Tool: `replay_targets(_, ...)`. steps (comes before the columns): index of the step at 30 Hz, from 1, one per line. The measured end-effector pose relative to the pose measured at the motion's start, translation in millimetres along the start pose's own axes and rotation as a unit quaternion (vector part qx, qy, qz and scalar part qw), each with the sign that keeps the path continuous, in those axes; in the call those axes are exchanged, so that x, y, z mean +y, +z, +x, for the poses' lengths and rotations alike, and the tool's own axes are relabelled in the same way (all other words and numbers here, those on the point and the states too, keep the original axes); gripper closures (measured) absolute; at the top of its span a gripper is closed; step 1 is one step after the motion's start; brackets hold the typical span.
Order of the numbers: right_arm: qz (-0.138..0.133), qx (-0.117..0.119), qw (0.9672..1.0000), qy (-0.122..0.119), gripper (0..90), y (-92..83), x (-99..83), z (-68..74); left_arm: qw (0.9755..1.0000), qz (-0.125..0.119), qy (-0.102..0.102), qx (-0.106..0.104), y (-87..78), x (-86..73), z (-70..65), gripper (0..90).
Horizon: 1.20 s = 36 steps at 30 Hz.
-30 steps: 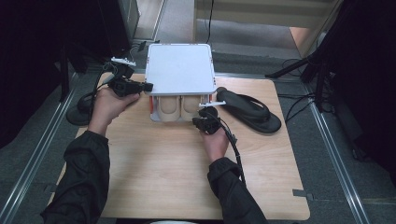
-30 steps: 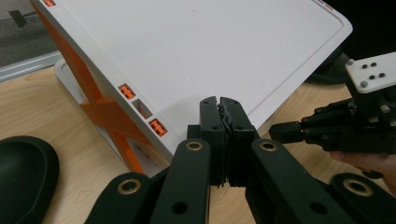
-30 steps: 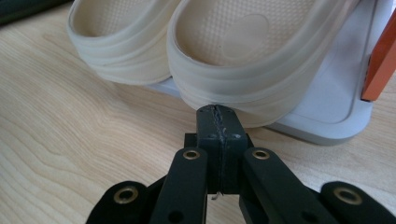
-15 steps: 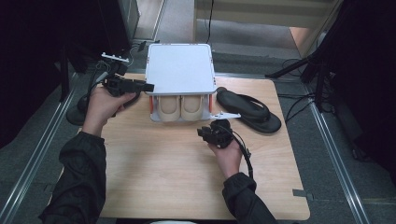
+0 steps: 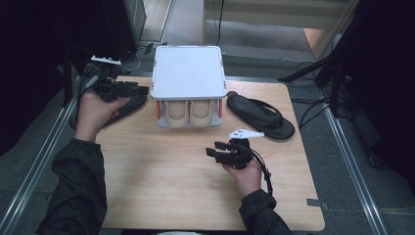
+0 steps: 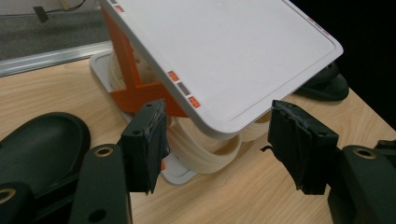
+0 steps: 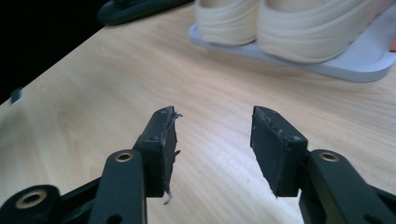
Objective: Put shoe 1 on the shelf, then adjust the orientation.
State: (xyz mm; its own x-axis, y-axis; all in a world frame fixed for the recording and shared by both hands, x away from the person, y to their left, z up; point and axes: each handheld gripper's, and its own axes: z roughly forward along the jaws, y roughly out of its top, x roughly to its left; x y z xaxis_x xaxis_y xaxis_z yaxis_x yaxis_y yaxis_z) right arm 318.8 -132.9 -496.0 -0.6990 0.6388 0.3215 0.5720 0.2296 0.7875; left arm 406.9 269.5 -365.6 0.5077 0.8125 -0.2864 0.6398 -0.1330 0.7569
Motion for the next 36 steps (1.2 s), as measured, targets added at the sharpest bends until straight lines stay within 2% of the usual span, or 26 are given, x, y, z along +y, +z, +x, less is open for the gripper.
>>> replay_targets(3,0.004,-0.009,0.9996,-0.026,51.8,-6.4,-6.6,2.1,0.9999,-0.004,-0.005,0.009,-2.7,-4.7,7.0,38.1)
replay_targets(4,0.004,-0.009,0.9996,-0.026,51.8,-6.4,-6.6,2.1,0.9999,-0.004,-0.005,0.009,-2.7,-4.7,7.0,38.2)
replay_targets(5,0.012,-0.014,0.9994,-0.031,51.4,-11.0,-10.9,3.7,0.9996,0.004,-0.004,0.027,-3.7,-8.1,12.5,38.2)
replay_targets(9,0.004,-0.018,0.9997,-0.015,51.3,-17.1,-17.5,3.6,0.9991,0.002,-0.018,0.038,-5.2,-15.1,22.3,39.0)
replay_targets(10,0.006,-0.016,0.9998,-0.011,51.3,-17.6,-17.9,3.0,0.9989,0.002,-0.015,0.044,-5.8,-16.2,24.4,39.1)
replay_targets(14,0.025,-0.019,0.9993,-0.022,50.2,-16.9,-20.0,1.7,0.998,-0.004,-0.013,0.062,-4.5,-20.5,30.5,40.6)
replay_targets(16,0.03,-0.024,0.9988,-0.029,50.1,-17.0,-20.8,1.0,0.9978,0.002,-0.015,0.064,-0.2,-22.6,35.3,42.1)
replay_targets(17,0.028,-0.024,0.9989,-0.027,50.1,-17.3,-20.5,0.9,0.9978,0.011,-0.02,0.062,1.7,-23.5,38.0,45.7)
replay_targets(18,0.026,-0.027,0.999,-0.026,50.1,-17.9,-20.1,0.8,0.9978,0.01,-0.023,0.061,3.7,-24.7,40.0,53.1)
replay_targets(19,0.023,-0.027,0.999,-0.027,50.1,-18.3,-19.9,0.3,0.9979,0.0,-0.023,0.061,5.7,-27.0,42.7,57.3)
replay_targets(20,0.02,-0.026,0.9991,-0.025,50.1,-18.6,-19.7,-0.2,0.9979,-0.008,-0.026,0.058,7.8,-29.1,46.0,65.2)
replay_targets(22,0.022,-0.03,0.999,-0.026,50.1,-18.5,-19.5,-1.3,0.9976,-0.002,-0.038,0.058,13.2,-32.2,53.2,72.5)
replay_targets(27,0.029,-0.04,0.9984,-0.027,48.5,-17.4,-20.0,-0.3,0.9969,0.005,-0.029,0.072,25.5,-40.2,64.4,89.8)
replay_targets(30,0.032,-0.04,0.9982,-0.031,48.4,-15.5,-20.5,1.6,0.9964,0.011,-0.037,0.075,32.5,-44.2,73.2,90.0)
replay_targets(36,0.035,-0.043,0.9979,-0.035,48.5,-13.5,-20.7,3.1,0.9937,0.013,-0.063,0.092,46.3,-49.1,89.3,90.0)
